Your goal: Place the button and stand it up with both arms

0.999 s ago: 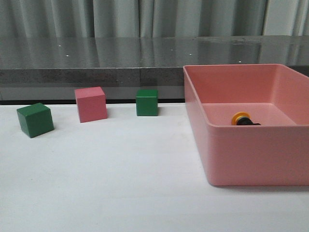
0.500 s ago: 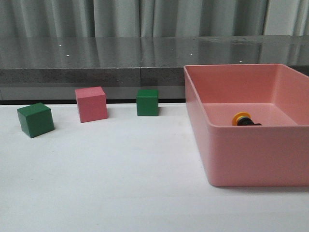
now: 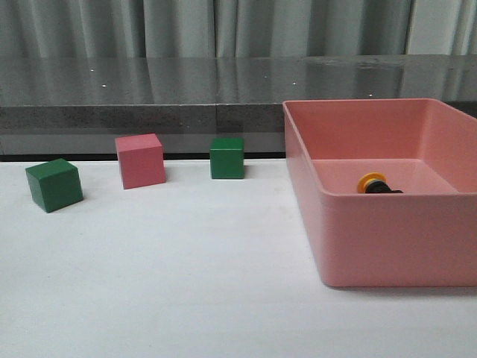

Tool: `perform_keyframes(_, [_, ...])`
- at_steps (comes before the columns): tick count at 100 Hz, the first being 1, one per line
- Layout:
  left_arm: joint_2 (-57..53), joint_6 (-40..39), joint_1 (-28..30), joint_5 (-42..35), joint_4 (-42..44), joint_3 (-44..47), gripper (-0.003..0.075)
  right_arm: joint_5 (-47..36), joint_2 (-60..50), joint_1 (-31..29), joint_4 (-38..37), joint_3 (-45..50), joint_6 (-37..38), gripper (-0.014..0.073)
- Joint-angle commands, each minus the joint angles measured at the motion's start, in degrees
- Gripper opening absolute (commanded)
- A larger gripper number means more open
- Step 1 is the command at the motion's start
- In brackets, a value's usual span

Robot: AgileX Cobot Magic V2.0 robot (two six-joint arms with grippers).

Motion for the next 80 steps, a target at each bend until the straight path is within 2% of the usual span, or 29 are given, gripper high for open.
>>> perform_keyframes(1, [-1.8,-0.4,0.1,-4.4,-0.3,2.6,-0.002,-5.1,7.3,1.0,0.8,-4.5,-4.8,-0.0062])
perform_keyframes(15, [-1.8,-0.4,0.1,-4.4,-0.3,2.6,-0.002,-3.8,18.4,3.2,0.9,-8.5,-4.8,-0.0048])
perform_keyframes(24, [-1.8,-0.4,0.1,-4.4,-0.3,2.6,-0.002,-2.7,24.2,5.0,0.9,-10.6,-4.8,0.0011])
perform_keyframes(31, [-1.8,-0.4,0.1,-4.4,-0.3,2.6,-0.002,-2.7,27.7,6.2,0.9,-11.6,-4.8,0.0097])
perform_keyframes(48, [-1.8,-0.4,0.1,-4.4,-0.3,2.6,-0.002,-3.5,33.2,7.1,0.9,-12.4,-5.3,0.0413])
perform_keyframes(58, [-1.8,-0.4,0.1,-4.4,-0.3,2.6,-0.002,-4.3,35.6,7.1,0.9,-12.4,-6.8,0.0554])
perform_keyframes(63, [-1.8,-0.4,0.1,-4.4,-0.3,2.6,-0.002,-4.8,37.0,7.1,0.9,-12.4,-7.2,0.0583])
perform_keyframes(80, [-1.8,-0.4,0.1,-4.4,-0.3,2.6,-0.002,-7.5,42.3,7.1,0.9,-12.4,-7.8,0.058])
